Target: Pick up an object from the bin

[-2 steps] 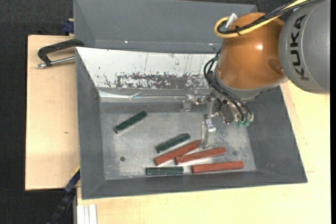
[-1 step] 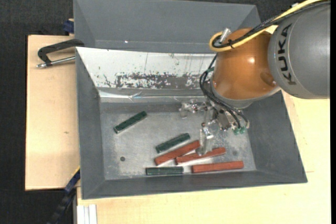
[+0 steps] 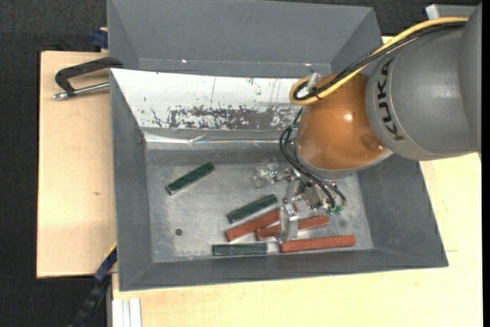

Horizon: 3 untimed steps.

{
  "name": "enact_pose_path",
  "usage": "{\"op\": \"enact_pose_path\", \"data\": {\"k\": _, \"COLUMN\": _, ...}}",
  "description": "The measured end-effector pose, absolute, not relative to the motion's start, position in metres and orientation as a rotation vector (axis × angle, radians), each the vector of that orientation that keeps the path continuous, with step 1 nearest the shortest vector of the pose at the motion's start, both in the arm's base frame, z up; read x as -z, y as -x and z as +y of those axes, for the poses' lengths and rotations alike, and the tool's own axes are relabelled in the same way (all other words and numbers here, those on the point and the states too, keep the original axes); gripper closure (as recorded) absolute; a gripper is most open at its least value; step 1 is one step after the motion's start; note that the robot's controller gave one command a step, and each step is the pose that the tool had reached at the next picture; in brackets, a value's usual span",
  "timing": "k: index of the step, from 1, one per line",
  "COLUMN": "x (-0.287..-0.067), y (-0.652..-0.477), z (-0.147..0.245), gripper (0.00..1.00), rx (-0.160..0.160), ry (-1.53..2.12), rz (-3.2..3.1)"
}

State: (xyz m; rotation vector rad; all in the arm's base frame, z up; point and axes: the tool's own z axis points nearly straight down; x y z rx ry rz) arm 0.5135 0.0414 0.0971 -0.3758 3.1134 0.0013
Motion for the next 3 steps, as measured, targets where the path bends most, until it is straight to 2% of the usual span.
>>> {"op": "enact_pose_path", "data": {"k": 1, "x": -0.072, "y": -0.519, "z": 0.029, "gripper": 1.0, "rx": -0.002, "ry": 0.538, "rz": 3.089}}
{"op": "enact_pose_path", "data": {"k": 2, "x": -0.072, "y": -0.519, "z": 0.029, "gripper": 1.0, "rx": -0.002, "ry": 0.538, "rz": 3.089}}
{"op": "enact_pose_path", "data": {"k": 3, "x": -0.214, "y": -0.504, "z": 0.025, "gripper": 1.0, "rx": -0.001, "ry": 0.581, "rz": 3.082}}
